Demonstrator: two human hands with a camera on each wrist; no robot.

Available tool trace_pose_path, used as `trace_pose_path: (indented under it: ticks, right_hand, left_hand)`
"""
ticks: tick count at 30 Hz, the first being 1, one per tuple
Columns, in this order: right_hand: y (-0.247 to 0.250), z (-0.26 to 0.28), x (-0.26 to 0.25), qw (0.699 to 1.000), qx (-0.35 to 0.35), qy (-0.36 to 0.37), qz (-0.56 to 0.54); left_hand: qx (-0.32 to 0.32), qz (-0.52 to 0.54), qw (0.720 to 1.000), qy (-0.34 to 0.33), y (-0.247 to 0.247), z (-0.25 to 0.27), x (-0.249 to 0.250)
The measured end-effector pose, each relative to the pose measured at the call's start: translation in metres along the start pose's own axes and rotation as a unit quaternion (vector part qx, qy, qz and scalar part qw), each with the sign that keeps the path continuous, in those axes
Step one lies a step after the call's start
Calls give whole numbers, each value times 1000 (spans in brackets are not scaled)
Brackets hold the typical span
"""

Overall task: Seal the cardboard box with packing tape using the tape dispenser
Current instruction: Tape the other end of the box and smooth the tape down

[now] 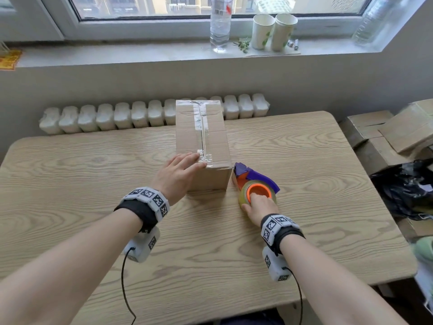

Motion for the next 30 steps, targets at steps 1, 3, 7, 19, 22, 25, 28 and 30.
trace_pose_path:
  ticks: [1, 3, 7, 19, 22, 25, 28, 30]
  right_hand:
    - [6, 0, 1, 1000, 13, 2, -24]
    - [25, 0, 4, 994, 38, 0, -101]
    - [82, 5, 18, 962, 101, -19, -252]
    - [193, 48, -27, 937, 159, 172, -260]
    - [198, 56, -48, 940, 148, 219, -216]
    - [200, 61, -64, 940, 142, 252, -182]
    - [204, 66, -76, 937, 148, 272, -159]
    - [205, 67, -81, 936, 146, 281, -152]
  left_hand:
    - [-6, -2, 1000, 4, 2, 0, 0]
    - [-21, 10, 999, 22, 8, -2, 1]
    - [-27, 50, 996, 63, 27, -14, 6]
    - [-4, 106, 993, 52, 100, -54, 19]
    - [9, 66, 997, 30, 116, -55, 22]
    - [8, 45, 999, 23, 126, -52, 20]
    - [3, 24, 999, 21, 134, -49, 20]
    - [-5, 29, 999, 23, 138, -47, 20]
Point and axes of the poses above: each hand's wrist, its own z-axis away from the middle knuckle, its own y-axis out of the back of the hand, x = y × z, the point moved 5 cm from there along -z, towards the middle knuckle, and after that the axes turned 4 degrees about -x, right-handed, at the moved point
